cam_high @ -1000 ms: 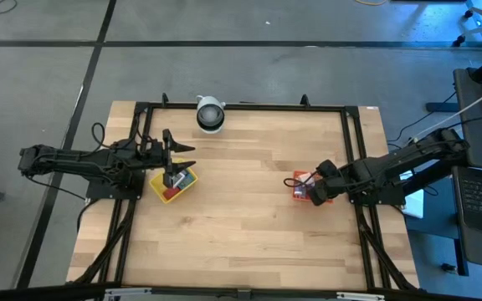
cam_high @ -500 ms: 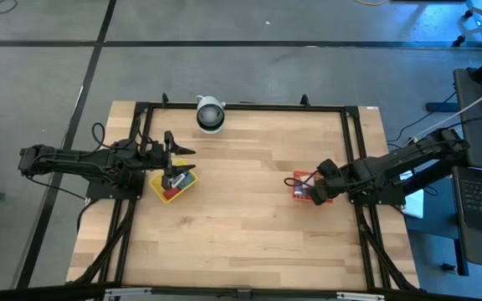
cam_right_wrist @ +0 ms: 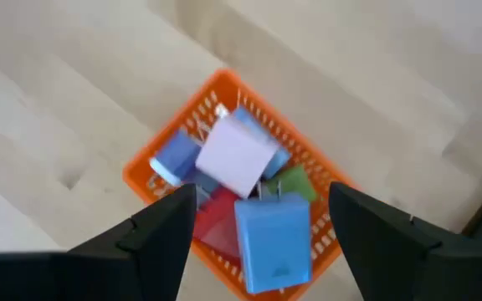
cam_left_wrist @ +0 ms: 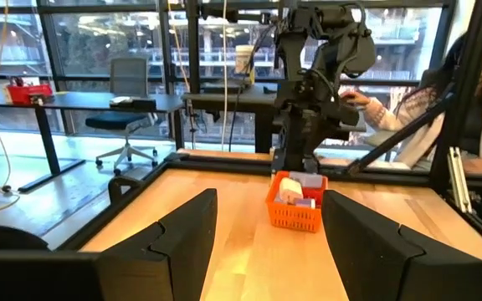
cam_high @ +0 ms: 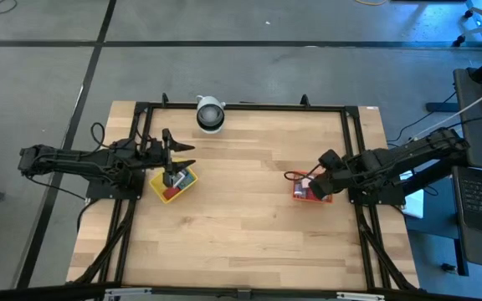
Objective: Pick & Place Office items
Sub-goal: Return to Home Position
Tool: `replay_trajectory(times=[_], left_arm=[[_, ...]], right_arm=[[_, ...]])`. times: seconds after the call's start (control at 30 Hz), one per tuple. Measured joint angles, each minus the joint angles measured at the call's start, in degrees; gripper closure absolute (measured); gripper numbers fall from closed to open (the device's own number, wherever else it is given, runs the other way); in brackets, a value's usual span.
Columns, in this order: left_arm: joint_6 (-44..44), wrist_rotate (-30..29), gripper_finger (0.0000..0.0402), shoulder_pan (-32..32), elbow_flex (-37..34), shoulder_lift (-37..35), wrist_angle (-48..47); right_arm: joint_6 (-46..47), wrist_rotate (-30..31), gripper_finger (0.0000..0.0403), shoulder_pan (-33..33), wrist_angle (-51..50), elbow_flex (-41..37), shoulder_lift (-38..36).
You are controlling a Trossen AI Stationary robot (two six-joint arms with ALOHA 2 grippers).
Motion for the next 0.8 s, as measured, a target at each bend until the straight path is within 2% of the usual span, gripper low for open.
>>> replay_trajectory(times=[0.2,0.4,0.53,0.8], left_arm=[[-2.21,-1.4,0.019,0.37,0.65,-1.23,1.47],[-5.54,-1.3,0.019,2.33,8.73,-3.13,-12.43],[-4.68,-1.3,0.019,2.99,12.45,-3.28,-14.21],[-3.71,-2.59,0.019,6.62,12.9,-4.14,-17.02]], right_arm=[[-4.98,8.08,0.0131,0.0,-2.59,5.3,-2.8],[-12.67,15.97,0.0131,0.0,-0.32,8.33,-13.23],[-25.2,15.73,0.0131,0.0,8.08,8.34,-20.41],[-47.42,14.43,0.0131,0.0,22.26,5.61,-34.1]])
